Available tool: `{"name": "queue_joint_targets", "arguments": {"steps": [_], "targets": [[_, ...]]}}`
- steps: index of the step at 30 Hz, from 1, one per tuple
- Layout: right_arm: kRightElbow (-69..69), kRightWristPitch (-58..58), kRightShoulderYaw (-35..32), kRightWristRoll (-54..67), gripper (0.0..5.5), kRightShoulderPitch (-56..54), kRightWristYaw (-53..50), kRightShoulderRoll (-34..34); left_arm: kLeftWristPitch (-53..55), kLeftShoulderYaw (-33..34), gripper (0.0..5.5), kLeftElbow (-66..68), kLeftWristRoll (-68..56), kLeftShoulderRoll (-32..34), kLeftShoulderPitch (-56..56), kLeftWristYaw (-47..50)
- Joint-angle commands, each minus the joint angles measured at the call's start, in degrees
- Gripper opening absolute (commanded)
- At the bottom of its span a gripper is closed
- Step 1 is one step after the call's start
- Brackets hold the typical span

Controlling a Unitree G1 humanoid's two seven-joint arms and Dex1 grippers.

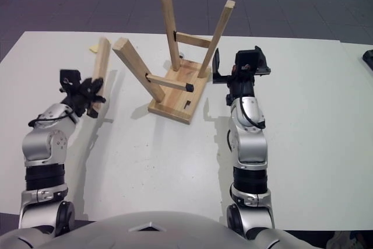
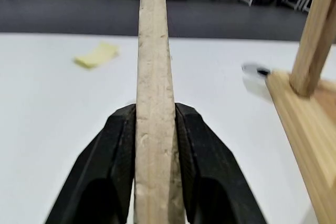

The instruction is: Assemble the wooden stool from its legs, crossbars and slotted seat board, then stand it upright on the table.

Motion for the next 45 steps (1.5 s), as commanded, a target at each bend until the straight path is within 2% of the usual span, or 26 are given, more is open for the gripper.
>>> {"name": "queue_joint_targets", "arguments": {"steps": [1, 4, 9, 13, 17, 26, 33, 39, 44, 45], "targets": [[-3.49, 3.11, -3.59, 5.80, 5.40, -5.68, 1.36, -0.02, -11.43, 0.84, 0.99, -4.49, 4.17, 0.05, -4.59, 3.16], [-9.42, 7.14, -4.89, 14.97, 5.40, -11.11, 4.75, 0.68, -19.92, -1.83, 0.99, -6.49, 12.51, 2.17, -6.15, 6.04], [-13.97, 13.87, -9.52, 38.61, 5.40, -22.45, 6.48, 4.39, -32.02, -6.68, 0.99, -7.61, 31.48, 6.48, -7.04, 12.75], [-10.09, 18.24, -6.34, 43.10, 5.40, -29.08, 3.16, 6.30, -37.28, -8.14, 0.99, -8.10, 39.99, 8.37, -7.79, 16.04], [-3.35, 20.14, -7.11, 49.73, 5.40, -33.40, 0.25, 10.71, -42.04, -9.72, 0.99, -7.31, 46.14, 9.62, -7.51, 18.29], [6.49, 16.31, -8.57, 63.86, 5.40, -41.07, -5.29, 17.09, -46.04, -13.09, 0.99, -5.42, 51.95, 9.03, -6.98, 20.03], [4.55, 14.41, -5.51, 75.60, 5.40, -40.25, -7.37, 16.43, -47.50, -14.90, 0.99, -3.25, 53.74, 9.20, -7.03, 20.50], [7.65, 10.66, -2.71, 76.40, 5.40, -41.19, -9.85, 16.64, -48.37, -16.19, 0.99, -2.13, 54.54, 9.12, -7.15, 20.39], [2.00, 10.08, -1.04, 80.57, 5.40, -38.38, -16.06, 15.33, -48.61, -17.36, 0.99, -1.93, 55.23, 8.88, -7.21, 20.40], [1.63, 9.84, -0.66, 80.96, 5.20, -38.03, -17.01, 15.38, -48.61, -17.51, 0.99, -1.81, 55.33, 8.81, -7.22, 20.48]]}}
